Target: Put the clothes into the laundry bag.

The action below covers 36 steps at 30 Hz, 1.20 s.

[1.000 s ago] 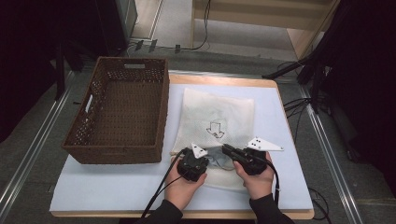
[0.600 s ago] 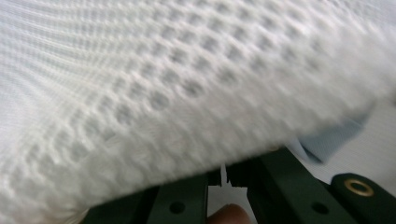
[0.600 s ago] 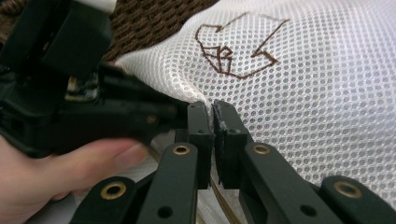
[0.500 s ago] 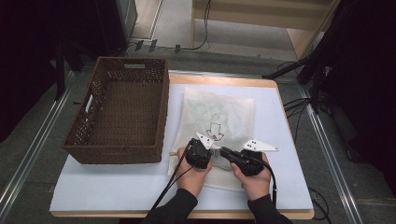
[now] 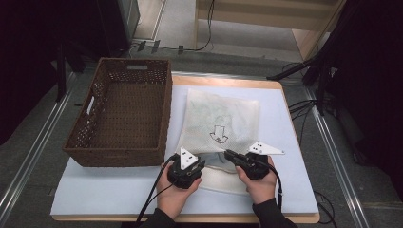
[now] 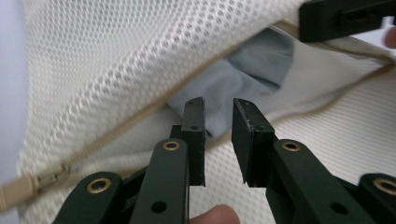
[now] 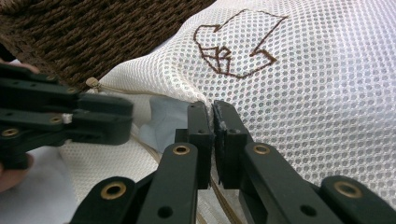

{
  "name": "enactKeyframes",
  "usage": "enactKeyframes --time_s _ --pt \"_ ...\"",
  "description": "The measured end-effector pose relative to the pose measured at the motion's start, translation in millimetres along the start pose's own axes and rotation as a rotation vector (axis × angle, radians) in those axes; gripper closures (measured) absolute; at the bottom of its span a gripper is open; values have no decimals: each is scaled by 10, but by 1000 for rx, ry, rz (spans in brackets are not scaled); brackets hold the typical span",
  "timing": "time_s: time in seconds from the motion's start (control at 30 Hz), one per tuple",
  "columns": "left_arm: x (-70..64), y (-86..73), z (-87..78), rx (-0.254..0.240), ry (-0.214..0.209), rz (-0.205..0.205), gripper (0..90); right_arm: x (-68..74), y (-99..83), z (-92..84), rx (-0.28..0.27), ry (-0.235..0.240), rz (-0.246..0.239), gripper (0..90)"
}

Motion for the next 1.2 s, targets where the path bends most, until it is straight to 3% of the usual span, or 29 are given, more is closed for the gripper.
enactKeyframes --time_s 0.1,0.13,0.3,0.37,0.57,0.67,0.77,0.83,0.9,0.97,1.0,1.07,1.13,1.2 --pt "-58 -20 33 16 -19 8 739 3 -8 5 1 -2 3 869" --pt "-120 1 141 30 -24 8 741 10 -15 8 4 -2 2 869" --pt "-132 49 403 92 -1 -12 772 10 -33 9 9 -7 -6 869" --pt "-108 59 548 123 25 -20 800 5 -48 14 13 -5 -4 869" --pt "0 167 679 115 116 18 873 -8 -101 47 27 -5 -6 869" --pt "73 212 709 94 151 -4 900 -14 -124 57 38 -7 -6 869" --pt "169 239 706 74 226 -28 900 0 -140 63 45 -12 -7 869" --pt "191 246 707 72 232 -45 900 2 -146 70 44 -15 -13 870" --pt "164 238 696 65 205 -49 870 4 -152 70 45 -16 -11 870" --pt "92 217 640 51 129 -40 776 -4 -152 61 42 -15 -11 870" --pt "38 199 561 42 83 -15 743 -6 -151 56 40 -15 -10 870" --pt "-8 164 374 21 52 41 701 -17 -133 34 31 -12 -11 870" --pt "-16 124 135 -4 18 54 668 -21 -119 13 27 -12 -6 870" --pt "36 65 -129 -37 26 48 647 -10 -101 -13 21 -15 -9 868"
Point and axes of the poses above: each handheld gripper's, and its own axes: z roughly forward along the jaws, y roughly out of its top, x roughly to its left, the point moved 10 cm from there along z, roughly forward along the jaws, and after that the axes turned 10 degrees about -y, right-handed, at the moved point
